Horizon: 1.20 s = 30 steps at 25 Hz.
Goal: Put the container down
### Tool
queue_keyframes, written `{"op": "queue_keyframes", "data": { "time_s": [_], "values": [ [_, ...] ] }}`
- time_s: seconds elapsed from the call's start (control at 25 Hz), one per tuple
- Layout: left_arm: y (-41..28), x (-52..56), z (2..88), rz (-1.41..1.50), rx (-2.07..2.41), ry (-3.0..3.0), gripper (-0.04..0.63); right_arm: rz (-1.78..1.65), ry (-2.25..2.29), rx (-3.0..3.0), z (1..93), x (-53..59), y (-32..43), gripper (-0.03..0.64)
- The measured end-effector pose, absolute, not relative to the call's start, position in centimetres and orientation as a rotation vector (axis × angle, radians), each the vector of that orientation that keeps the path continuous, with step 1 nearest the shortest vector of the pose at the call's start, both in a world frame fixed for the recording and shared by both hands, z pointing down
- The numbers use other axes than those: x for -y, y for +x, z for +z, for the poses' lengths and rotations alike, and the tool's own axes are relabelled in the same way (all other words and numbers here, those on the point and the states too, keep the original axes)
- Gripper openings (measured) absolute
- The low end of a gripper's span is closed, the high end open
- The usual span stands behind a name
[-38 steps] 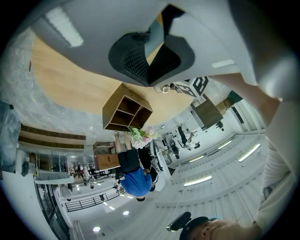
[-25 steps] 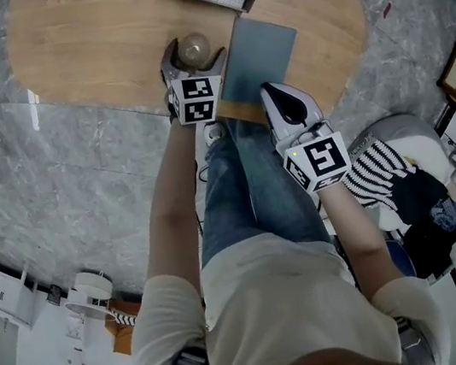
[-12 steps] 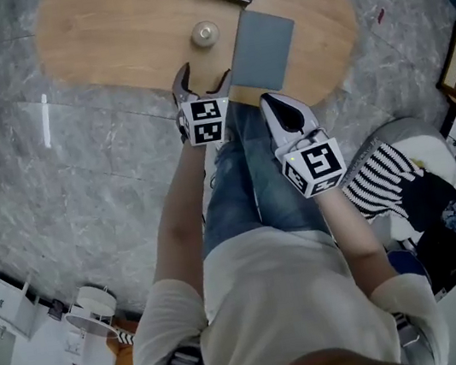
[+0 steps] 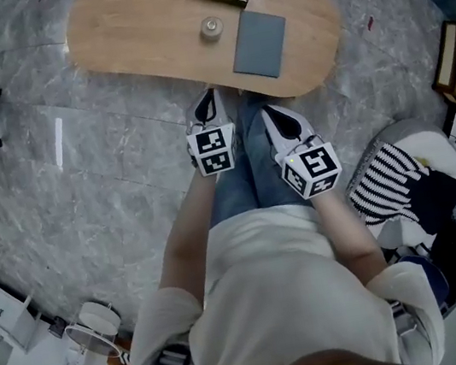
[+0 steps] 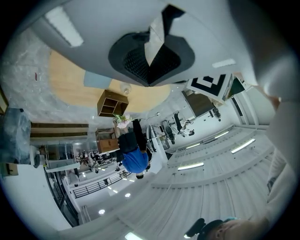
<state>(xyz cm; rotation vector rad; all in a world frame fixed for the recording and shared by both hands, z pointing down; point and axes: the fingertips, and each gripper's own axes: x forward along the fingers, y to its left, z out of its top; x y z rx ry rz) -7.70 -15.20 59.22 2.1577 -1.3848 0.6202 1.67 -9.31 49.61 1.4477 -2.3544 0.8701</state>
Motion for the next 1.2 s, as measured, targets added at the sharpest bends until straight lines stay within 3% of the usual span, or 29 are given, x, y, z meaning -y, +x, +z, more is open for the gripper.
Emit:
{"op": "queue_keyframes", "data": {
  "time_s": [0.68,1.2],
  "values": [
    [-10.1,6.1,43.1,0.459,1.262,2.256,0.002,0.622,1.425,2.480,37.8,4.1,-0.9,-0.002],
    [-11.6,4.7,37.5,0.436,1.309,2.358,0.002,0.515,1.367,2.579,34.1,4.1,-2.0,-0.002]
  ]
}}
